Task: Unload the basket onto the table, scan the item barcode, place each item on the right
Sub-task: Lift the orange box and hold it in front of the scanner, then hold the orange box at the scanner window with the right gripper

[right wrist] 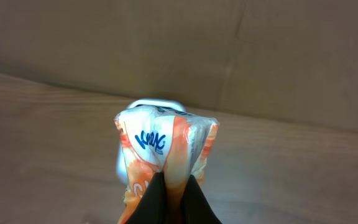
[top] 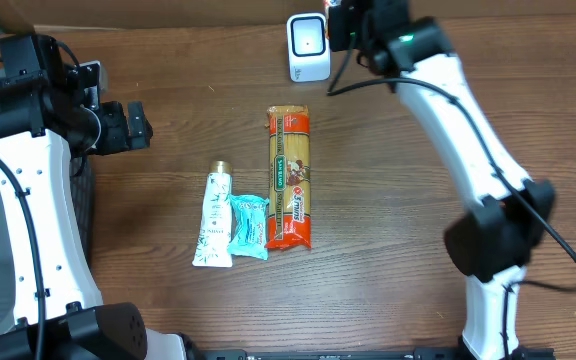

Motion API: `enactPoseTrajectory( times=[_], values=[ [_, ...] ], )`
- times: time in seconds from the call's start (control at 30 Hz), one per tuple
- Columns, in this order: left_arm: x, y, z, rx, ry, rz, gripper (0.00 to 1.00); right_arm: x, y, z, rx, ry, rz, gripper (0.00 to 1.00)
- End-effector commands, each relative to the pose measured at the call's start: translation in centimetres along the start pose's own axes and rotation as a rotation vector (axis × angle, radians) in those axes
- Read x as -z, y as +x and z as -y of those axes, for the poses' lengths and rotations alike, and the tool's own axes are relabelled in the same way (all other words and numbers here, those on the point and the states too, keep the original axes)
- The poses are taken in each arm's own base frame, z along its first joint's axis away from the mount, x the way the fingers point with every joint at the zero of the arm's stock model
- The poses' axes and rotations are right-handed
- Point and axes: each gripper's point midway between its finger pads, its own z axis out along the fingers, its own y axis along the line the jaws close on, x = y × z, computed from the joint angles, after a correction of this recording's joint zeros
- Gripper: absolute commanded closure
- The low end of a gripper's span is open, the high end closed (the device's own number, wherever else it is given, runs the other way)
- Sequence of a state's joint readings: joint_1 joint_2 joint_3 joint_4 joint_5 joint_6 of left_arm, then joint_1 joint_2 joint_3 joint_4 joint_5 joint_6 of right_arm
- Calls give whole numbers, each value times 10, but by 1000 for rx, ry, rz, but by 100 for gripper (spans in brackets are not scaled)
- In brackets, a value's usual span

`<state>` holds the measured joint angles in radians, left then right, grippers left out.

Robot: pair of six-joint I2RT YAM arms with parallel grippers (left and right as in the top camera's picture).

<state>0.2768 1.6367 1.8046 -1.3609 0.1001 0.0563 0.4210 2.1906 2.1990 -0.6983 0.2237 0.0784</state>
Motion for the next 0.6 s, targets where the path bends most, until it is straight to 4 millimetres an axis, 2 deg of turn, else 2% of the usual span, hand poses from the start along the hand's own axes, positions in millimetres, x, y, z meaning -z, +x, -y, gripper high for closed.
enactPoseTrajectory(
  times=[0.0,0.07,0.2,0.57],
  values=[
    [5,-4,1,-19,0,21,0,-19,-4,9,138,146,54,97],
    [5,-4,1,-19,0,21,0,-47,8,1,233,143,58,96],
    [5,-4,1,-19,0,21,0,-76,23,-5,331,144,54,96],
    [5,-4,1,-19,0,21,0,-116,45,-17,511,146,74,96]
  ],
)
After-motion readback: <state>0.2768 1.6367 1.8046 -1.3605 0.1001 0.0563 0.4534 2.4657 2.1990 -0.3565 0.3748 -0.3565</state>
